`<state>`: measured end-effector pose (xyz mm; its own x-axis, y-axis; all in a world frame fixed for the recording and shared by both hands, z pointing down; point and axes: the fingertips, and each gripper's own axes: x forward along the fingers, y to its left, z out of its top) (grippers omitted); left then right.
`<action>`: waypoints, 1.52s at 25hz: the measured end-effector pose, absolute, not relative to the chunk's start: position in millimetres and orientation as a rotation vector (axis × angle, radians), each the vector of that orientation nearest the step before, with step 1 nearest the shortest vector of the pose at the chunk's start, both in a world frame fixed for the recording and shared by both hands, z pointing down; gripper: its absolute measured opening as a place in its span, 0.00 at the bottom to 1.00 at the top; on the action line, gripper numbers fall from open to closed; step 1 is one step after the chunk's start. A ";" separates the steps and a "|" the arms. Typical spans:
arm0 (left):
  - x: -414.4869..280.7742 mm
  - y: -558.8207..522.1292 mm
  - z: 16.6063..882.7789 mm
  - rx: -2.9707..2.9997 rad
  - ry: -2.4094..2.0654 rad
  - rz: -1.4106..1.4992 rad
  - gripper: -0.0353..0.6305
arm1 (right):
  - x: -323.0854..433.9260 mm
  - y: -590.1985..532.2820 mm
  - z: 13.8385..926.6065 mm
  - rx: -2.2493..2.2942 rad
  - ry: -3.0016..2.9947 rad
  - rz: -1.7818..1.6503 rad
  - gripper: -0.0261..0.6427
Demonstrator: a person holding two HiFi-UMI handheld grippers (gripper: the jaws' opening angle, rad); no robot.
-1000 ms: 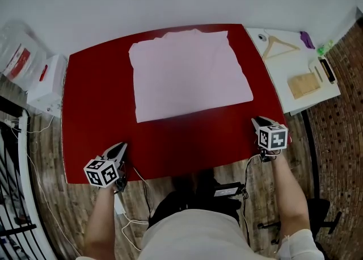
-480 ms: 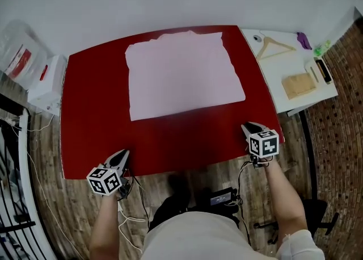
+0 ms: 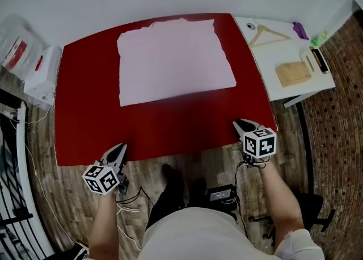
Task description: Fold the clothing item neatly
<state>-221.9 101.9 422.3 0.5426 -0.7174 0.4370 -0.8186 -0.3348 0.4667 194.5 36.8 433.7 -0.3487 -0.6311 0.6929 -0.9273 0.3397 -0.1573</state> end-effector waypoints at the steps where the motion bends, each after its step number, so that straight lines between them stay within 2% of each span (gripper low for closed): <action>1: -216.4 108.8 418.5 2.127 -1.240 0.182 0.08 | 194.0 42.7 430.4 1.353 -2.101 0.744 0.14; 8: -175.5 158.0 393.9 2.144 -1.268 0.090 0.08 | 196.4 87.5 408.1 1.319 -2.179 0.704 0.10; 23: -121.7 212.0 330.6 2.259 -1.234 -0.023 0.08 | 178.8 151.7 341.4 1.243 -2.326 0.592 0.08; 38: -48.9 266.6 307.4 2.376 -1.049 0.022 0.08 | 184.8 203.9 291.6 1.254 -2.430 0.542 0.06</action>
